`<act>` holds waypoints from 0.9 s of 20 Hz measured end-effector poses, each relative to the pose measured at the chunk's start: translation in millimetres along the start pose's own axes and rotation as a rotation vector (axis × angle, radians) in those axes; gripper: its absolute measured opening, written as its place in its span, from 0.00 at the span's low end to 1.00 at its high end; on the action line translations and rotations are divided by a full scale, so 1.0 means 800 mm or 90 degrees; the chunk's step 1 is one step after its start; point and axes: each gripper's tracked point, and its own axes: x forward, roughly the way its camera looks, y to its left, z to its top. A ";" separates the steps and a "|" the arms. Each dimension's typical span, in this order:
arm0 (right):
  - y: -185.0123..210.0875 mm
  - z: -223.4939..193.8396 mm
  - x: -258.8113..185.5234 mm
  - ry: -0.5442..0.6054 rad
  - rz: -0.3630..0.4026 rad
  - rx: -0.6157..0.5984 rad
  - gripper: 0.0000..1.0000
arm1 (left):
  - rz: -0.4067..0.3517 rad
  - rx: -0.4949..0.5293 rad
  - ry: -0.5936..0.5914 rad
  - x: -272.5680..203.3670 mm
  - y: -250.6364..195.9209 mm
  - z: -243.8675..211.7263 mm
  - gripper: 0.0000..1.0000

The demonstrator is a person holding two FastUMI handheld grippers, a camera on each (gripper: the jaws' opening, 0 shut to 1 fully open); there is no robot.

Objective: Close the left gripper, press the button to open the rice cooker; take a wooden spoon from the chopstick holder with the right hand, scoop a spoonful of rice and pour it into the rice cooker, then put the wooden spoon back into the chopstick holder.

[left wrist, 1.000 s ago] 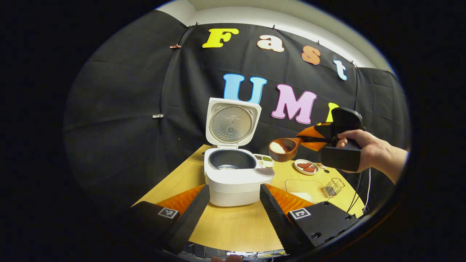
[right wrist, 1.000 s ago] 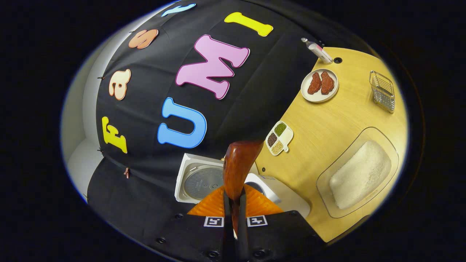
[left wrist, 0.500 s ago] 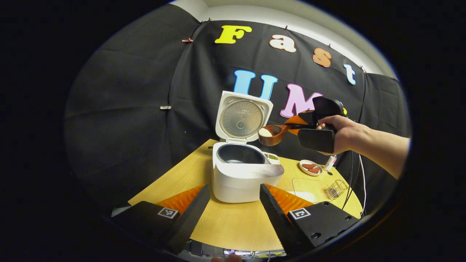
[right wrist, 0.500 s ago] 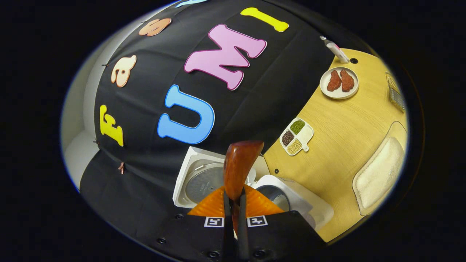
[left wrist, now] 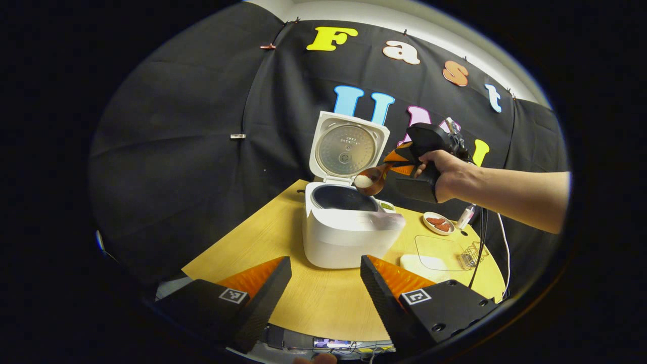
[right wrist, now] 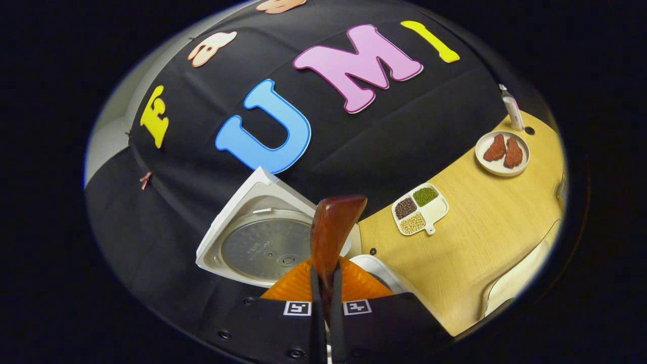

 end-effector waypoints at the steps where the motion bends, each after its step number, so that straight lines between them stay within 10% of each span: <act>1: 0.002 -0.004 0.003 -0.003 0.005 -0.031 0.08 | 0.002 -0.001 0.000 -0.001 0.000 -0.002 0.95; 18: 0.073 -0.035 0.005 -0.048 0.090 -0.492 0.08 | -0.006 -0.018 0.005 -0.015 -0.004 -0.017 0.95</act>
